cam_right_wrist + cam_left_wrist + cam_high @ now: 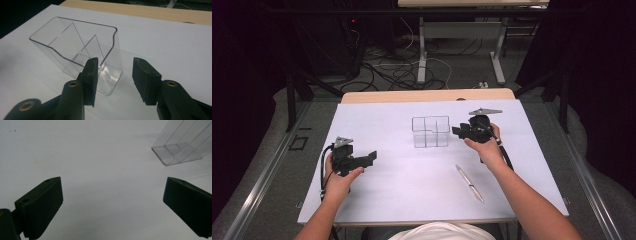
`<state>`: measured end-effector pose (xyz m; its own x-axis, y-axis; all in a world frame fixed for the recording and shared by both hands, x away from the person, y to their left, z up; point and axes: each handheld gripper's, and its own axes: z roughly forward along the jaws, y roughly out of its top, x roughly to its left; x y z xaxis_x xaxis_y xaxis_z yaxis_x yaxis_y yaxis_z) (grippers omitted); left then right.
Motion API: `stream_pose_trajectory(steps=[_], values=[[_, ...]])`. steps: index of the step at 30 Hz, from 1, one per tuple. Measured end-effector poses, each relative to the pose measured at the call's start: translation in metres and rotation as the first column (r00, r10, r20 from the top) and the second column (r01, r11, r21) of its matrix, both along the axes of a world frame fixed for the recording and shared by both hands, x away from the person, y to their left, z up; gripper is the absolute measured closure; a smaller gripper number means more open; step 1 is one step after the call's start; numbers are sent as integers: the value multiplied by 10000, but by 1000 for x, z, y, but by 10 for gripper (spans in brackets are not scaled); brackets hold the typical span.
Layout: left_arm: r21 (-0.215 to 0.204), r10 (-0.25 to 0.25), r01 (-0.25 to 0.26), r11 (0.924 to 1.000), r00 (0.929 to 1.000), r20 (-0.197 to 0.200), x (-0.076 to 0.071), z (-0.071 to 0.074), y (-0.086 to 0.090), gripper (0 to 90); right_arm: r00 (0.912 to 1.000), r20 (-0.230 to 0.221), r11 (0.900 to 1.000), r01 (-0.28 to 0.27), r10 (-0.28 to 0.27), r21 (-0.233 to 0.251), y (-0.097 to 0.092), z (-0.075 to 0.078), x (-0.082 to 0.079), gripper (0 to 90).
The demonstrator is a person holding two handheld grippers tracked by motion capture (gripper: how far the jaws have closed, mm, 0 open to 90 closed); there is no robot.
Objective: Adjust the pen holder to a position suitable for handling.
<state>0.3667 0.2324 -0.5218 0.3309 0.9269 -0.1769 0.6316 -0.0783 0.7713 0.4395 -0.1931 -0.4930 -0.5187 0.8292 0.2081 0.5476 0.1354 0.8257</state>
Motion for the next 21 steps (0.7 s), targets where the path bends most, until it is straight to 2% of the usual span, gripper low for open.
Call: stream_pose_trajectory(steps=[9,11,14,15,17,19,21], values=[[21,-17,17,10000,10000,11,-1,0,1,26,9995,159,9994,-268,264,196,-6,4,-9,455],[-45,36,-36,10000,10000,-17,-1,1,1,26,9998,-17,9994,-221,221,259,-8,5,-10,440],[-47,11,-11,10000,10000,13,-1,2,2,26,9991,120,9990,-399,396,220,-9,6,-12,336],[-77,30,-30,10000,10000,35,-1,2,2,26,9990,-15,9987,-442,443,260,-10,7,-13,329],[-68,48,-48,10000,10000,50,-2,2,3,26,9984,-144,9984,-550,552,143,-11,9,-14,313],[-82,46,-45,10000,10000,61,-2,2,2,26,9982,-164,9977,-583,578,-335,-12,12,-16,269],[-90,68,-67,9999,9999,137,-2,2,2,26,9979,-314,9970,-583,567,-511,-11,15,-17,231]])
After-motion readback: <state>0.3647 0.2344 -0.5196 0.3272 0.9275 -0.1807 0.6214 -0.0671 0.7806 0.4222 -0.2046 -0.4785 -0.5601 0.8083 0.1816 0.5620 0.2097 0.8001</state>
